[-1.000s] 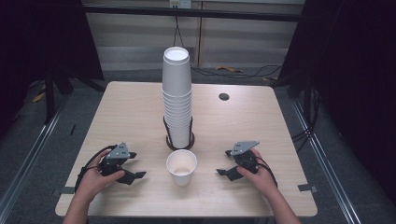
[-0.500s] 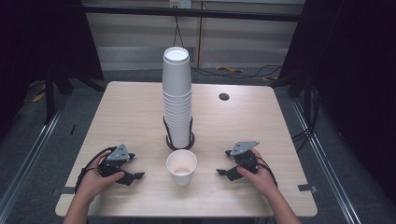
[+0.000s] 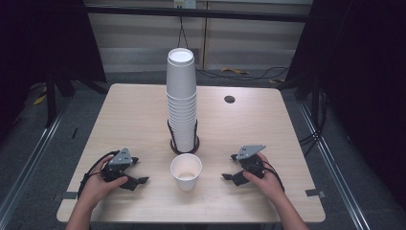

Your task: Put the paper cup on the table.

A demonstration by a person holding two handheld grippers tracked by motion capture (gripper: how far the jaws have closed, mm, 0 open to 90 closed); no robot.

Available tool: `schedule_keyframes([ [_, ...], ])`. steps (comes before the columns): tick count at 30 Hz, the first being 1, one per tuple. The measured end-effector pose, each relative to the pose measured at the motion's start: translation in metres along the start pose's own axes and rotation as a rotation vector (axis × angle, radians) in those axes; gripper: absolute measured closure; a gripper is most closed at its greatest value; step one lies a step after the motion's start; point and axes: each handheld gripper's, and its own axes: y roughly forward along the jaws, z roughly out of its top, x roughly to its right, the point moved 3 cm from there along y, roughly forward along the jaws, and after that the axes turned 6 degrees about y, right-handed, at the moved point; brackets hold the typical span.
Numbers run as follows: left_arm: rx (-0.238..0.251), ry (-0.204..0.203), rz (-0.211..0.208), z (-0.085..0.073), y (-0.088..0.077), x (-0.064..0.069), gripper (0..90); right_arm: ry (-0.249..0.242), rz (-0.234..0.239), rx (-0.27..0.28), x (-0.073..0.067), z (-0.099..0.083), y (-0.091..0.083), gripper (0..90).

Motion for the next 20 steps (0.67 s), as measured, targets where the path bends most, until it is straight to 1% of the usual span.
schedule_keyframes([
  [3,0.0,0.001,0.003,0.0,0.0001,-0.0003,12.4,0.0,0.0,0.0,0.0,0.0,0.0,14.9],
  [4,0.0,-0.006,0.001,0.0,0.0004,-0.0001,12.1,0.0,0.0,0.0,0.0,0.0,0.0,14.8],
  [6,0.0,-0.014,0.009,0.0001,0.0012,-0.001,10.4,0.0,0.0,0.0,0.0,0.0,0.0,14.8],
  [7,-0.002,-0.012,0.019,0.0002,0.0011,-0.0021,10.2,0.0,0.0,0.0,0.0,0.0,0.0,14.8],
  [8,0.003,-0.026,0.019,0.0002,0.0016,-0.0017,10.1,0.0,0.0,0.0,0.0,0.0,0.0,14.9],
  [9,0.0,-0.029,0.023,0.0002,0.0014,-0.0019,10.1,0.0,-0.001,0.0,0.0,0.0,0.0,14.8],
  [10,-0.002,-0.03,0.028,0.0002,0.0014,-0.0022,10.0,0.0,-0.001,0.0,-0.0001,0.0,-0.0001,14.9],
  [20,0.001,-0.032,0.026,0.0002,0.0017,-0.0019,10.0,-0.002,0.0,0.0,-0.0002,-0.0001,-0.0001,14.9],
])
